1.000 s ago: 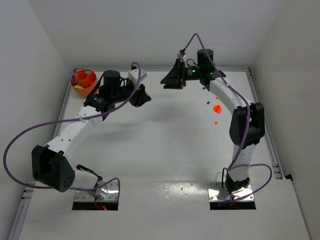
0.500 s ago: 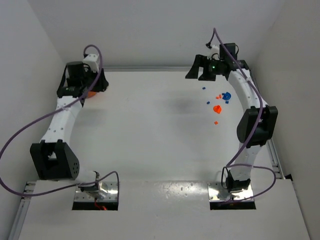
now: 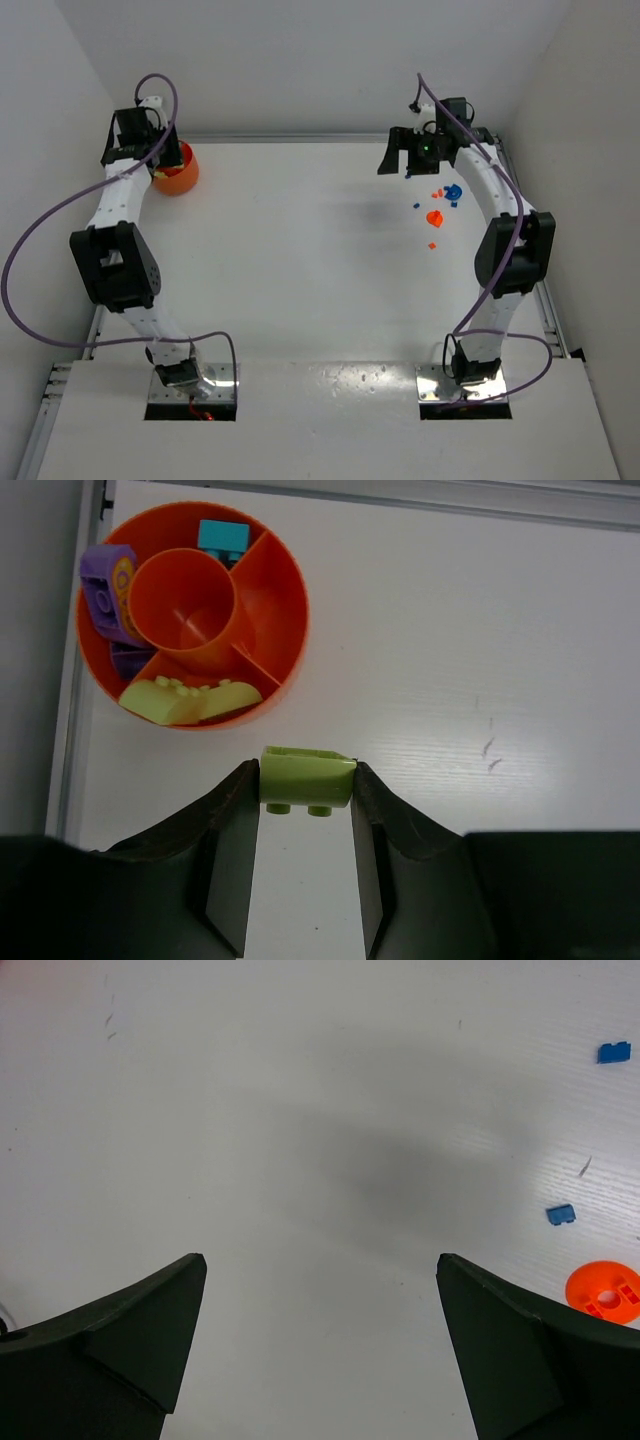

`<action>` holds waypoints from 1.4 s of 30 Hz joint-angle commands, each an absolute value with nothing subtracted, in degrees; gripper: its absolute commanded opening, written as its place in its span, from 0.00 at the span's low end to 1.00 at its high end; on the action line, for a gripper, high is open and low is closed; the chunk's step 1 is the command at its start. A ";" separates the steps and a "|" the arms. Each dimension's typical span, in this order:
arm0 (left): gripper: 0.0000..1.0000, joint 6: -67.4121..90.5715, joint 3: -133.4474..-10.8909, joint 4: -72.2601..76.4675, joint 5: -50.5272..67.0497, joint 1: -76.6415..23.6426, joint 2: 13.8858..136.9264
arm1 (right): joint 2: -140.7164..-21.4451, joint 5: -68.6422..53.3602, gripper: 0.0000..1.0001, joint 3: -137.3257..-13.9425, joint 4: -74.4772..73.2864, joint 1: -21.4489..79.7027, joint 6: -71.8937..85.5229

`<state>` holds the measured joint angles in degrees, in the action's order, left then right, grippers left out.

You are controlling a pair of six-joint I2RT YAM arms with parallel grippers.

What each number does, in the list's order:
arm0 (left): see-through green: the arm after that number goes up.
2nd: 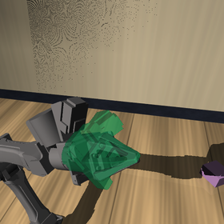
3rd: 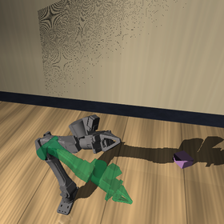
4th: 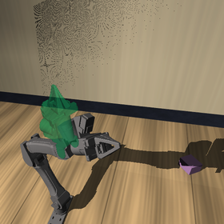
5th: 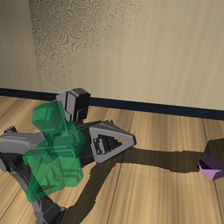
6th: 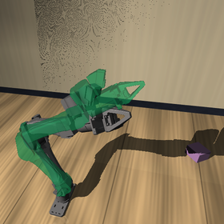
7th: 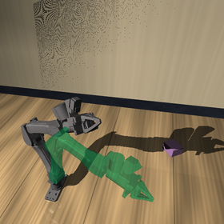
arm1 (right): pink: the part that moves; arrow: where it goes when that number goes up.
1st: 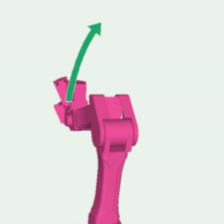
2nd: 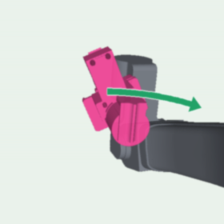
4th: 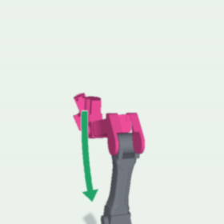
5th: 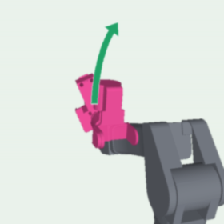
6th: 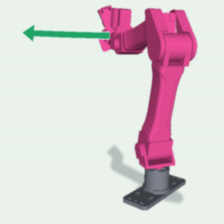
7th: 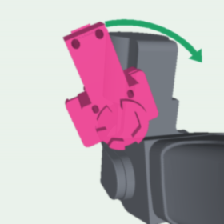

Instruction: Sort the legos into containers by color

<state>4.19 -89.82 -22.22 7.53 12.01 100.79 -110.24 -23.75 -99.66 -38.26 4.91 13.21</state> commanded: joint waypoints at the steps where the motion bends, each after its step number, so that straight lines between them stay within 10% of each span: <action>1: 0.00 6.06 -94.91 -21.71 6.50 14.76 103.96 | -108.37 -23.82 0.98 -100.11 -37.53 4.83 11.60; 29: 0.04 8.35 -101.87 -20.39 4.22 16.96 116.28 | -110.48 -24.87 0.98 -99.58 -38.06 4.83 11.07; 42: 0.23 8.88 -102.92 -18.64 2.37 16.96 117.95 | -111.01 -24.87 0.98 -99.58 -38.06 4.83 11.07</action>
<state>8.08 -100.66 -21.08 3.14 16.58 117.93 -110.72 -24.18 -99.63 -39.09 4.91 11.94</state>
